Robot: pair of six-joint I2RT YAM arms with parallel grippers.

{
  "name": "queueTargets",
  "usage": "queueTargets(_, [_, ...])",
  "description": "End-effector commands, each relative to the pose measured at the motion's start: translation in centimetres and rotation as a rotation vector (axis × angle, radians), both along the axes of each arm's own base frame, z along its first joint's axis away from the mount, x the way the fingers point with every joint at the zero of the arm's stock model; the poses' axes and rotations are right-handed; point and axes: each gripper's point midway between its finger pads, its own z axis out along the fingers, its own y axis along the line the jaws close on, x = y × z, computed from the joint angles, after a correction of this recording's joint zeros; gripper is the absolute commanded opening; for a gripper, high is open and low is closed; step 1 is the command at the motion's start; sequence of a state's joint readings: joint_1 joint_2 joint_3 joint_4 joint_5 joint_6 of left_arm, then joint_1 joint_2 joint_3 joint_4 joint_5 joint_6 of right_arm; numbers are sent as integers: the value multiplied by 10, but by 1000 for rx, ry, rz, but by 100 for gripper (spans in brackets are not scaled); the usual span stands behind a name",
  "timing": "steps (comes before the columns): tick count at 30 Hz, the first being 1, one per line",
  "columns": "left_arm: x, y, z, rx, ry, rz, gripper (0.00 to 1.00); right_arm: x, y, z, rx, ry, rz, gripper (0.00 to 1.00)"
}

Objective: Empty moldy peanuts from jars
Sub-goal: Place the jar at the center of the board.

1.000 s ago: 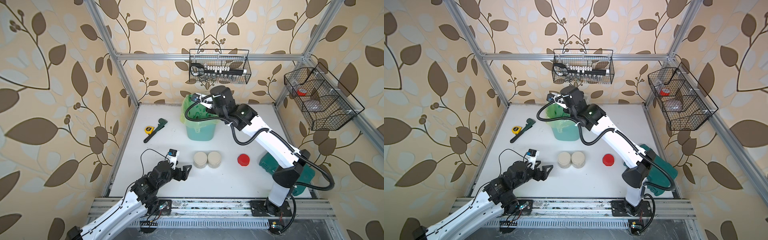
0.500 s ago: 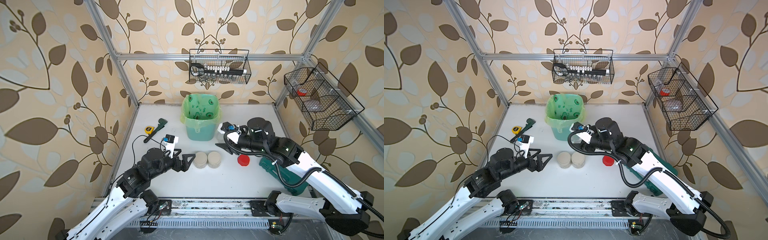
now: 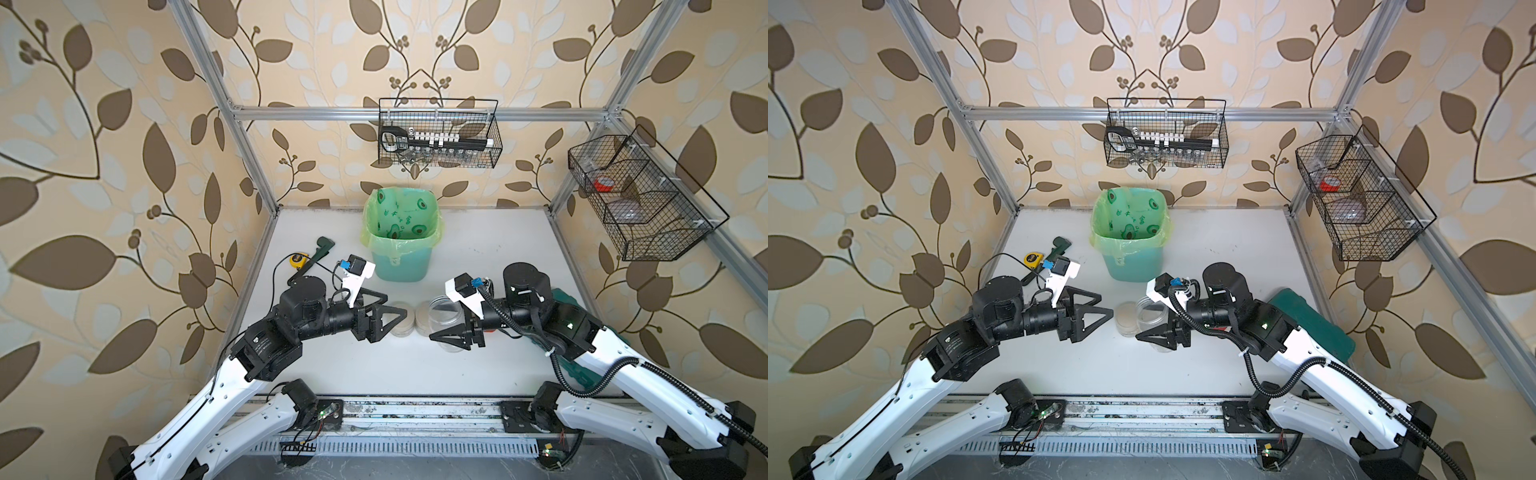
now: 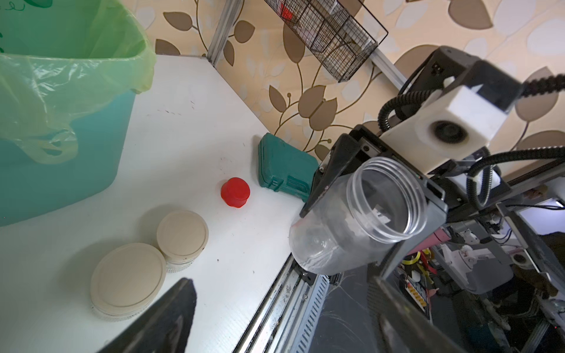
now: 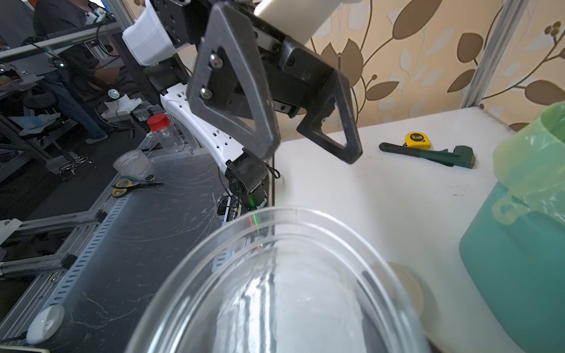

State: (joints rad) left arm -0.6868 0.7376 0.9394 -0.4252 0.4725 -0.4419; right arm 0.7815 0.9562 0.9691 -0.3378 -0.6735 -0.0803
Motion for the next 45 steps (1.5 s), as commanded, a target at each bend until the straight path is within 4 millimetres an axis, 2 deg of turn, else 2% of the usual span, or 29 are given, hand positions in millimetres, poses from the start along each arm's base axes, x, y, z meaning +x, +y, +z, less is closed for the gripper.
queueTargets(1, [8,-8,21,-15,30,1,83,3,7,-7,-26,1,25,0])
queueTargets(6, [21,-20,14,98,199,7,81,20,17,-20,-45,-1,-16,0])
queueTargets(11, [31,-25,-12,200,315,26,75,26,23,-20,-28,-22,-33,0])
queueTargets(14, [31,-28,-20,203,348,22,71,32,23,-23,-47,-39,-62,0])
queueTargets(19, [31,-35,-28,193,386,-2,69,42,20,-40,-109,-60,-120,0])
queueTargets(26, [33,-44,-47,219,451,-25,66,51,27,-67,-215,-90,-179,0])
queueTargets(33, [35,-42,-63,255,471,-15,34,57,29,-76,-241,-97,-204,0])
queueTargets(38, [37,-43,-66,252,470,-8,13,60,32,-80,-237,-91,-212,1])
queueTargets(40, [39,-43,-66,254,465,0,6,63,33,-82,-238,-82,-220,10])
queueTargets(41, [40,-43,-67,255,464,3,3,64,34,-84,-243,-75,-227,32])
queueTargets(42, [41,-44,-66,254,461,4,1,65,34,-86,-242,-70,-236,98])
queueTargets(45, [44,-44,-69,264,459,13,0,67,35,-90,-241,-50,-251,100])
